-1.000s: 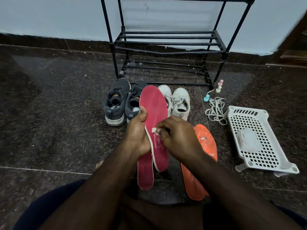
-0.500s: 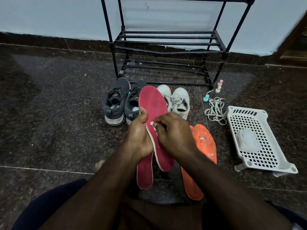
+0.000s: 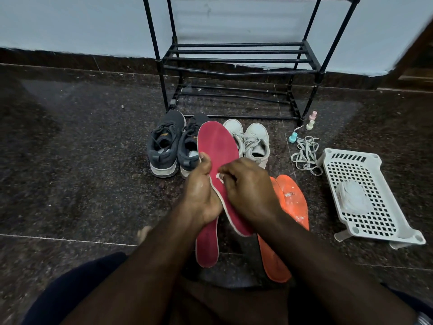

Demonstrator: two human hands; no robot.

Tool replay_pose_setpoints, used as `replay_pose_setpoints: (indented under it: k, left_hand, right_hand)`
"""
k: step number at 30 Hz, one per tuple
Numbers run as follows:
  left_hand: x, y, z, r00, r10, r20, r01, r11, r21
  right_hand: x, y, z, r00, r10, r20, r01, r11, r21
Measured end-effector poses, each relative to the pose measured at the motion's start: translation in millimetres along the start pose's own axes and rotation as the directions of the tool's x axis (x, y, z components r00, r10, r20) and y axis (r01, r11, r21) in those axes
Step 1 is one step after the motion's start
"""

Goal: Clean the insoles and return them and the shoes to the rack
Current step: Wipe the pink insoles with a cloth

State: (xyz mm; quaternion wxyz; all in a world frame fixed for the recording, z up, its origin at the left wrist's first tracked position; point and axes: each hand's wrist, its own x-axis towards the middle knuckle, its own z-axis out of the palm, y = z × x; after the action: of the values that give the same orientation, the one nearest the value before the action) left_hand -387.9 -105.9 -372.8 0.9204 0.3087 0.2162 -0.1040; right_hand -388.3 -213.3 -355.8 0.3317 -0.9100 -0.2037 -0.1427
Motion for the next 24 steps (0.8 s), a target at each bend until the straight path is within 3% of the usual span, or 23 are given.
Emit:
replay_pose_setpoints:
  k: [4,7,11,15,21,24]
  left_hand:
    - [-0.2,8.1,0.2,1.0,-0.006,-0.023,0.007,0.998,0.069]
    - [3.7,17.7,-1.8,0.999,0.009,-0.045,-0.006,0.997,0.082]
    - [1.4,25.5,-5.1,1.0,-0.01,-0.01,0.01,0.997,0.072]
    - [-1.3,26.4,-5.1,0.999,-0.036,0.022,0.035,0.998,0.055]
    - [-11.8,21.6,5.9,0.992,-0.077,0.095,0.061,0.986,0.157]
    - [-8.2,11.8,4.7,0.986,-0.116,0.124,0.1,0.987,0.126]
  right_hand:
    - [-13.4,-2.3,-5.0,0.987,-0.009,0.16,-0.001,0.998,0.062]
    - [-12.0,-0.7,-16.1,0.937,0.131,0.324,-0.213,0.949,0.234]
    - [1.5,16.7,-23.6,0.952,0.221,0.21,-0.28,0.906,0.316]
    - [-2.3,19.5,-23.3,0.895,0.277,0.35,-0.423,0.776,0.468]
    - [4.7,18.4,-15.4,0.911,0.359,0.204,-0.404,0.676,0.616]
    - [4.5,21.1,-13.2,0.916,0.33,0.227,-0.4,0.719,0.569]
